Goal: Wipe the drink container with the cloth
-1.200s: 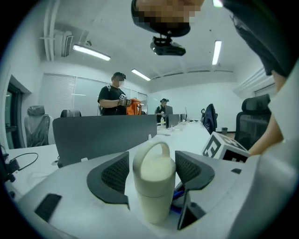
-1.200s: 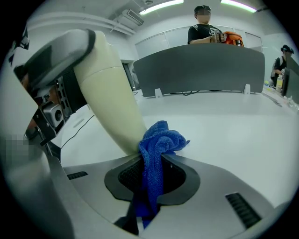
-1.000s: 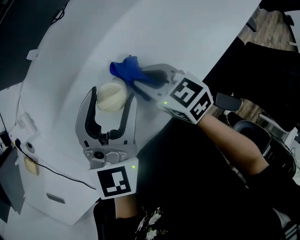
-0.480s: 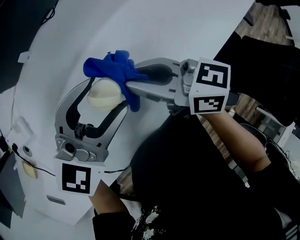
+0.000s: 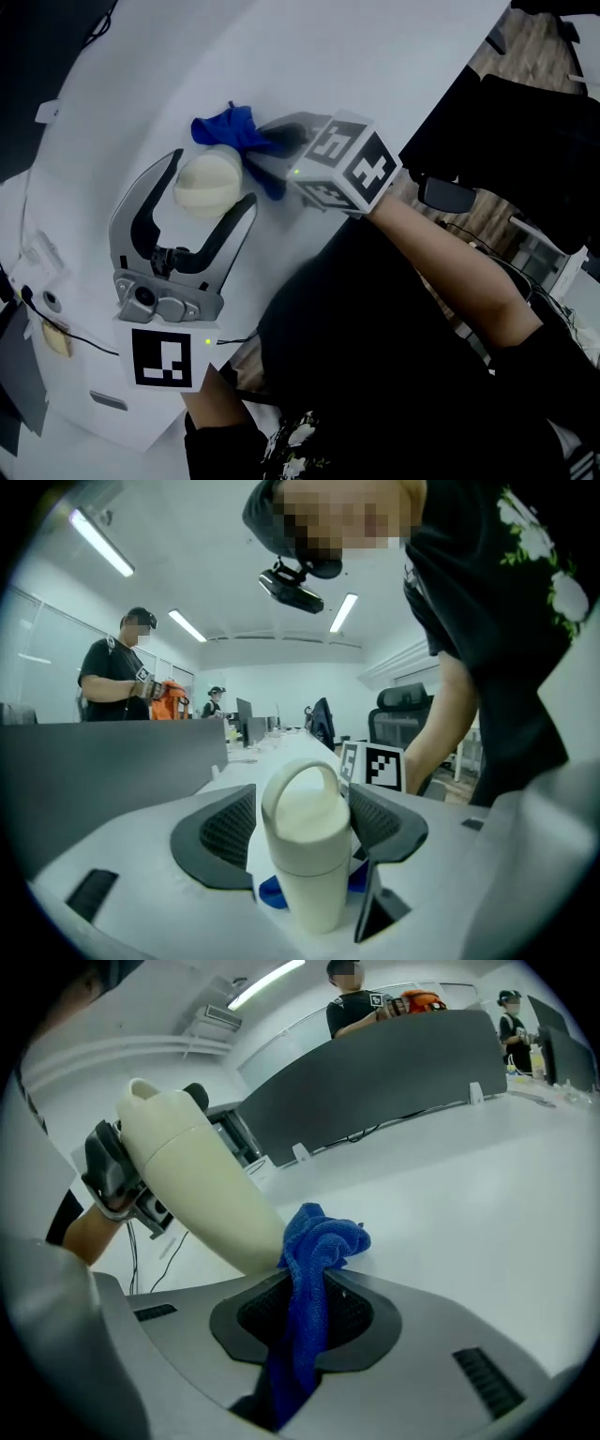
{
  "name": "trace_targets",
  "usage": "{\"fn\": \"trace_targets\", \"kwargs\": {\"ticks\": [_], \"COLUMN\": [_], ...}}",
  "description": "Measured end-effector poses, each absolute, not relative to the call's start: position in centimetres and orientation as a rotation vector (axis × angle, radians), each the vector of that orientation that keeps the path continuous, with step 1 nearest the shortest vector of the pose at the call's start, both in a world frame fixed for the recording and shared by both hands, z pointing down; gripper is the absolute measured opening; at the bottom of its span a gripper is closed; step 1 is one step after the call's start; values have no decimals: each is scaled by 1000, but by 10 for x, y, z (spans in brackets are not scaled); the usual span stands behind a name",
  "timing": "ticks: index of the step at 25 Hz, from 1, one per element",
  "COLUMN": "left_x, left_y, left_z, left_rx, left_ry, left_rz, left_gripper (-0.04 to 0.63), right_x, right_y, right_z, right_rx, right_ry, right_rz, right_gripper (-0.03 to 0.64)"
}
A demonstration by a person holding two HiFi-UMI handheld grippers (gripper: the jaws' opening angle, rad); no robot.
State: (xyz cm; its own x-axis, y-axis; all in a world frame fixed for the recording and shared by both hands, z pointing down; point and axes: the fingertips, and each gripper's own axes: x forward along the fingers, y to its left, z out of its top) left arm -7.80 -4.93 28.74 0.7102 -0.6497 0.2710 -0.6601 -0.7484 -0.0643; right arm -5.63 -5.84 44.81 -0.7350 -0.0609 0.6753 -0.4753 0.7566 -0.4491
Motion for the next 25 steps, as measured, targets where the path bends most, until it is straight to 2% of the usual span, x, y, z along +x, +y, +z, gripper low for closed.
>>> {"fn": "trace_targets", "kwargs": {"ticks": [4, 10, 14, 19, 25], "left_x": [-92, -104, -94, -99, -79], "left_y": [-52, -36, -43, -50, -40], "left_z": [282, 279, 285, 293, 290], "left_rx": [2742, 2306, 2244, 2341, 2889], "left_ry": [-1372, -1834, -1932, -1817, -1110], "left_rz": [425, 219, 241, 326, 459], "left_gripper": [287, 305, 304, 270, 270], "right_x": [-56, -56, -56, -56, -26], "right_y": [-57, -55, -56, -56, -67], "right_z": [449, 449, 449, 446, 391], "right_rx": [399, 401, 427, 463, 618], "right_ry": [-2309, -2323, -2333, -2362, -2493], "right_rz": [791, 761, 730, 760, 752], "right_gripper": [57, 60, 60, 60, 61]}}
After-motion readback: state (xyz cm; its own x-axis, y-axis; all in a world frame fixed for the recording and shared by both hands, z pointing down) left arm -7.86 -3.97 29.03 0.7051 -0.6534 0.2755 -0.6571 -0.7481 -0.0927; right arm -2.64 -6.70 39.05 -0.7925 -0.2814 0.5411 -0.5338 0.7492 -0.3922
